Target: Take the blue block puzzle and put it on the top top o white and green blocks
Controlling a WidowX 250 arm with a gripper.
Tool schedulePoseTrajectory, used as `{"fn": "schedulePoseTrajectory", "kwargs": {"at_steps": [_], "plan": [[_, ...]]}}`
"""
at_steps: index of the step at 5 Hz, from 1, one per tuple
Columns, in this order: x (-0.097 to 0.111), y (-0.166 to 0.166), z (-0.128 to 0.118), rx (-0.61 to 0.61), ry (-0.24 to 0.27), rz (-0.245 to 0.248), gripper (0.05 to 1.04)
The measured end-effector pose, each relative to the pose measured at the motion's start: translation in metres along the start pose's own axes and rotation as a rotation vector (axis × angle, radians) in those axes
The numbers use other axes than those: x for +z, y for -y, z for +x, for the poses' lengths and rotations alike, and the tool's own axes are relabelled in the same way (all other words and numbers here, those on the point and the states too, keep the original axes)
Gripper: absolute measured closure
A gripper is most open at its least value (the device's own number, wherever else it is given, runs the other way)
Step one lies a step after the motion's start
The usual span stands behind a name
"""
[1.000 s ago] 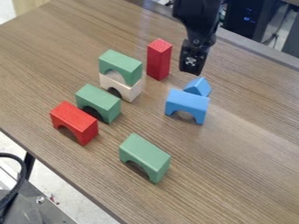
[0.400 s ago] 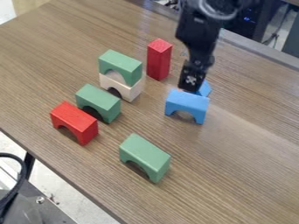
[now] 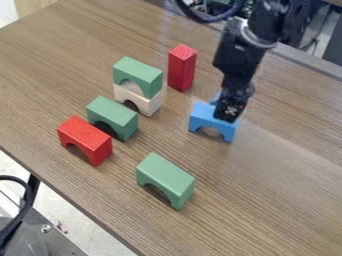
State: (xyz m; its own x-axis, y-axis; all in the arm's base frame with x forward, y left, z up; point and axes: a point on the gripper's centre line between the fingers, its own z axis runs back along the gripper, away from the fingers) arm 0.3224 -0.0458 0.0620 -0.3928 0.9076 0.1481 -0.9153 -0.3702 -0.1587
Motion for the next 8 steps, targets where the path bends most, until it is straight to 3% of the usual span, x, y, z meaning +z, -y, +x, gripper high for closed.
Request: {"fn": "schedulePoseTrajectory", "kwargs": {"at_steps": [2,3,4,5,6,7,8], "plan": [[-0.020,-0.002,-0.003,0.021,0.031,0.034,0.085],[-0.026,-0.004,-0.003,0.033,0.034,0.057,0.130],[-0.028,-0.004,-0.002,0.056,0.018,0.067,0.414],[-0.025,-0.007,0.002,0.062,-0.005,0.078,0.503],[0.005,0.000,0.008,0.035,-0.034,0.013,0.504],[0.043,0.002,0.014,0.003,-0.093,-0.045,0.504],[0.067,0.001,0.025,-0.001,-0.112,-0.076,0.504]]}}
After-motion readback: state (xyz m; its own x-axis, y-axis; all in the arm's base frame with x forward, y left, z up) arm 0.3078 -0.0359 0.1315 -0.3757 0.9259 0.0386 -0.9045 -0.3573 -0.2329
